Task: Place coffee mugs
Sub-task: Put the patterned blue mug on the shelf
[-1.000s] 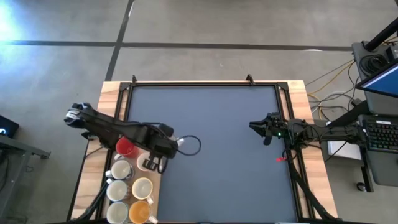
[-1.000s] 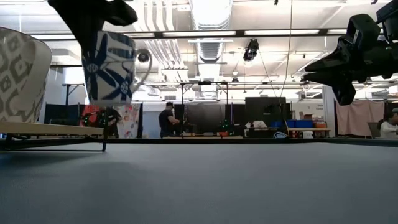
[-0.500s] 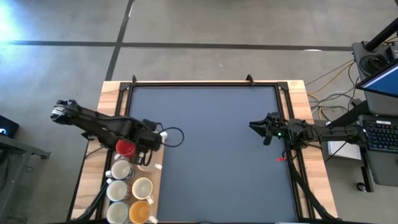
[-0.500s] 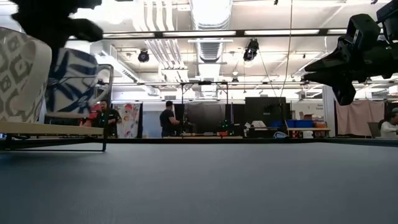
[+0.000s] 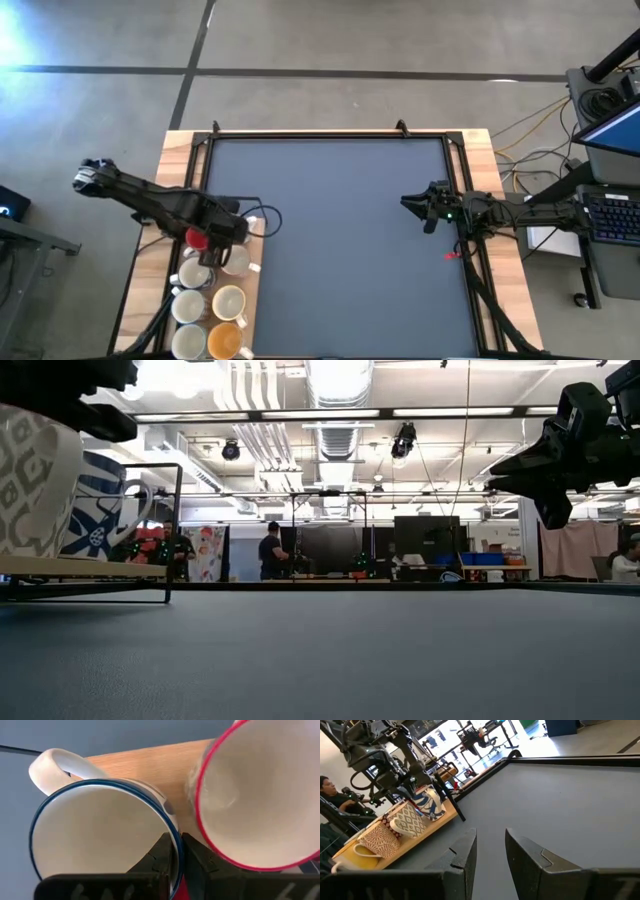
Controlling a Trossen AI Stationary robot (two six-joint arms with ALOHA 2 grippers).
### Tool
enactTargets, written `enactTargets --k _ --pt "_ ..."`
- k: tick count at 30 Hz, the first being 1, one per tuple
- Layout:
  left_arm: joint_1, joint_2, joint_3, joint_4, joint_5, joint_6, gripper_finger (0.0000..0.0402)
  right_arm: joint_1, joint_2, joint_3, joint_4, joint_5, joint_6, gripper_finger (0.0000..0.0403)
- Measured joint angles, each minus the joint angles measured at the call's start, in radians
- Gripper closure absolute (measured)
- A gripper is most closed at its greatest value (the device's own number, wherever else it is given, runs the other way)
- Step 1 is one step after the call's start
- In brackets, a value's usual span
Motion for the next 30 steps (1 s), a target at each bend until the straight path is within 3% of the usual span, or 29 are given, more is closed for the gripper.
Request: enactTargets --k 20,30 --pt "-0.044 0.042 0.0 0.053 -0.014 -0.005 0.0377 0.0 0.0 0.0 0.0 0.0 0.0 0.0312" --pt "-0.044 -0.013 0.017 0.026 -0.004 -0.059 0.0375 0.0 0.0 0.0 0.0 0.0 0.0 0.0312"
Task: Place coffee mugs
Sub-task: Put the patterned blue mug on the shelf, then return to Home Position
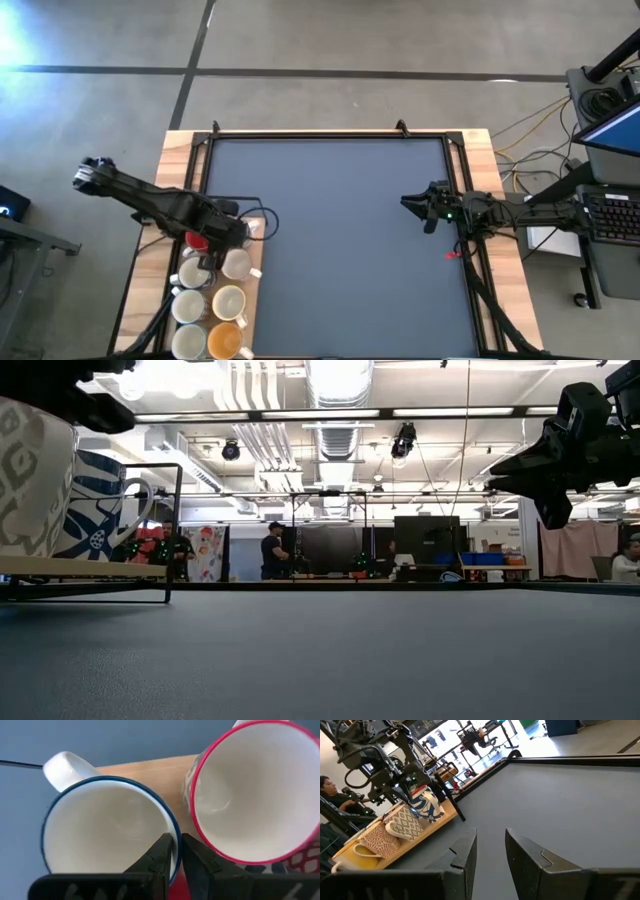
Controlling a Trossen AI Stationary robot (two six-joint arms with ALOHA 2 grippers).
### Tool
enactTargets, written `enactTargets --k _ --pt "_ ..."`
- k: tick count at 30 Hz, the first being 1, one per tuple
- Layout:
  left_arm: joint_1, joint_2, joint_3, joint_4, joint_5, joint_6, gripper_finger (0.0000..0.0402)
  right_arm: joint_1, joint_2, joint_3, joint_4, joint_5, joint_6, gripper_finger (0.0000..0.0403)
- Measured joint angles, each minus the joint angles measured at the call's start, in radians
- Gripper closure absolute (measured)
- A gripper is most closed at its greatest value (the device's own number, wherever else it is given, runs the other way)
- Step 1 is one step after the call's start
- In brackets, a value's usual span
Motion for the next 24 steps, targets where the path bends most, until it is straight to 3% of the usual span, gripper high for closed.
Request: enactTargets --k 7,16,24 --pt "0.0 -0.038 0.003 0.003 -0.006 -0.043 0.0369 0.0 0.0 0.0 0.0 0.0 0.0 0.0312" --pt "0.0 -0.087 0.009 0.009 -0.008 -0.029 0.0306 0.0 0.0 0.0 0.0 0.0 0.0 0.0312" --pt "0.0 -0.158 0.157 -0.026 -0.017 0.035 0.0302 0.0 0.0 0.0 0.0 0.0 0.0 0.0312"
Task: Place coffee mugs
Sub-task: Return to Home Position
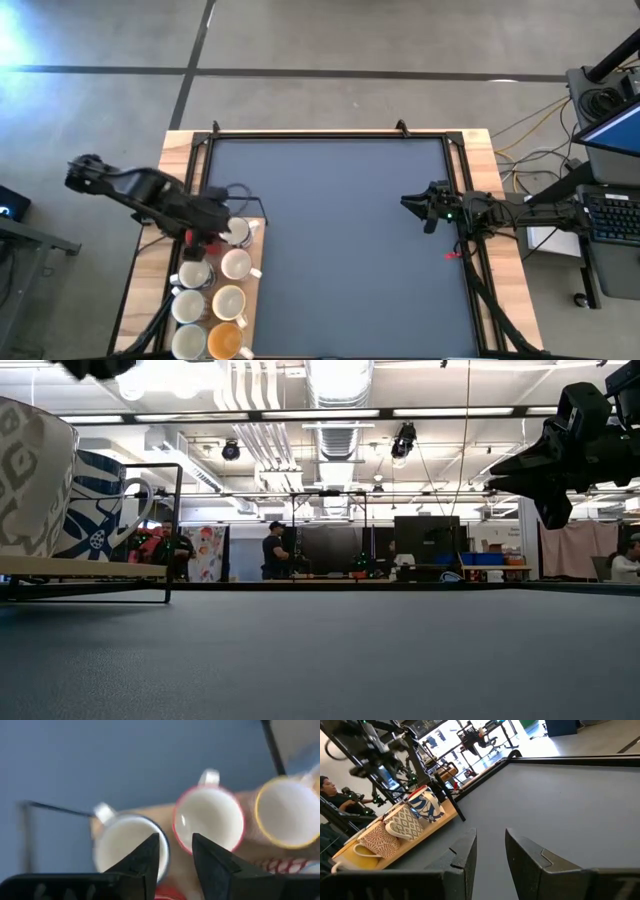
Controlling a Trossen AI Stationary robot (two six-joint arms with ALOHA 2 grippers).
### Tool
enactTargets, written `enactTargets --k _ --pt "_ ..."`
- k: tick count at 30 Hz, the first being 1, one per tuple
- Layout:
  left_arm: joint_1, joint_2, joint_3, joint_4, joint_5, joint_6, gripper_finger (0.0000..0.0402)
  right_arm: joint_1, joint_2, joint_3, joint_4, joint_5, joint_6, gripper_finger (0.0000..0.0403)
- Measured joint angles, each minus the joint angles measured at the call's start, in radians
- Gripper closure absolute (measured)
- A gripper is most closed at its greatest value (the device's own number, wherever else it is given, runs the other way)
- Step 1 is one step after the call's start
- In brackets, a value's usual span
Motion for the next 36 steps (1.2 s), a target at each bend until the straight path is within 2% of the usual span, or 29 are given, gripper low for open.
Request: enactTargets --k 4,11,15,19,22,25,29,33,36 --pt "0.001 -0.046 0.057 -0.002 -0.127 0.034 0.0306 0.0 0.0 0.0 0.0 0.0 0.0 0.0312" --pt "0.001 -0.199 0.036 0.082 -0.225 0.075 0.0306 0.0 0.0 0.0 0.0 0.0 0.0 0.0312" --pt "0.002 -0.328 -0.058 0.2 -0.253 0.037 0.0306 0.0 0.0 0.0 0.0 0.0 0.0 0.0312" --pt "0.002 -0.465 -0.193 0.348 -0.261 0.007 0.0306 0.0 0.0 0.0 0.0 0.0 0.0 0.0312" --pt "0.002 -0.57 -0.303 0.457 -0.306 0.002 0.0306 0.0 0.0 0.0 0.0 0.0 0.0 0.0312" --pt "0.002 -0.68 -0.412 0.584 -0.354 0.021 0.0306 0.0 0.0 0.0 0.0 0.0 0.0 0.0312" --pt "0.002 -0.822 -0.54 0.734 -0.366 0.064 0.0306 0.0 0.0 0.0 0.0 0.0 0.0 0.0312" --pt "0.002 -0.956 -0.632 0.801 -0.366 0.07 0.0306 0.0 0.0 0.0 0.0 0.0 0.0 0.0312" --pt "0.002 -0.957 -0.638 0.783 -0.378 0.059 0.0306 0.0 0.0 0.0 0.001 -0.001 0.0 0.0312"
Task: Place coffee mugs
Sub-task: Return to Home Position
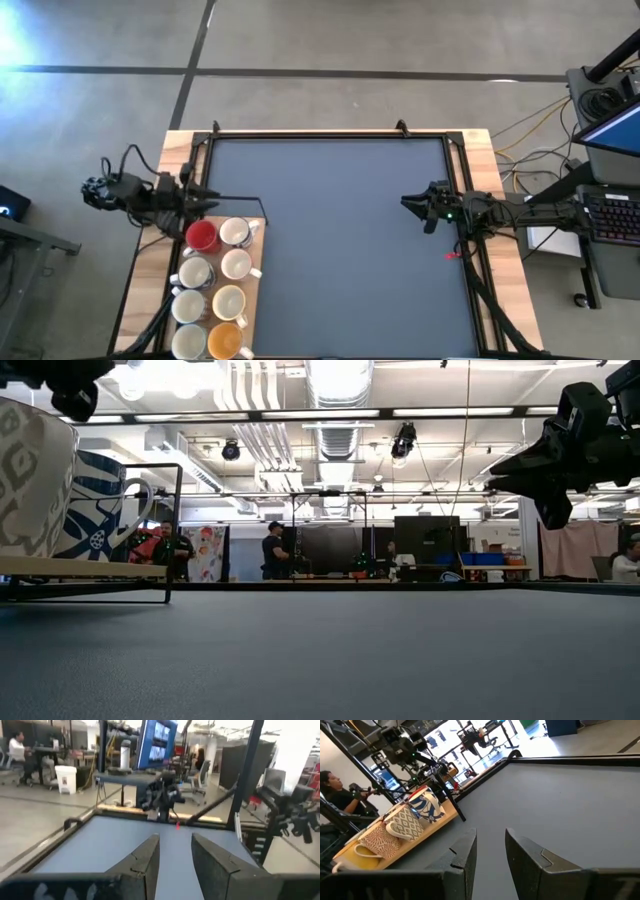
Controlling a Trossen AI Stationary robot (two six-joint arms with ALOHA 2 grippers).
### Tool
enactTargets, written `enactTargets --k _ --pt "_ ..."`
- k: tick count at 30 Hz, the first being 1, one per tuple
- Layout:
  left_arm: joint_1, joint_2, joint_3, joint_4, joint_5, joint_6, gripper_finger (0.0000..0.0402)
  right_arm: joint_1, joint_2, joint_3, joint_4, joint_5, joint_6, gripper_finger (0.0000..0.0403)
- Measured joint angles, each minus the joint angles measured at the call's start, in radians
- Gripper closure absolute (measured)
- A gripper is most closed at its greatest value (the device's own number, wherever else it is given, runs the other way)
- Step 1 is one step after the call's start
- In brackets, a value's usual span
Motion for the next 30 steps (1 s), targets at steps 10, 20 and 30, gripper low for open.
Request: enactTargets --k 10,20,30 --pt "0.0 -0.004 -0.024 0.181 0.063 0.012 0.0306 0.0 0.013 0.0 0.011 0.002 0.0 0.0312" --pt "0.0 -0.003 -0.199 0.538 0.155 0.044 0.0306 0.0 0.013 0.0 0.012 0.002 0.0 0.0312" --pt "0.0 -0.002 -0.396 0.818 0.219 0.044 0.0306 0.0 0.013 0.0 0.013 0.002 0.0 0.0312"
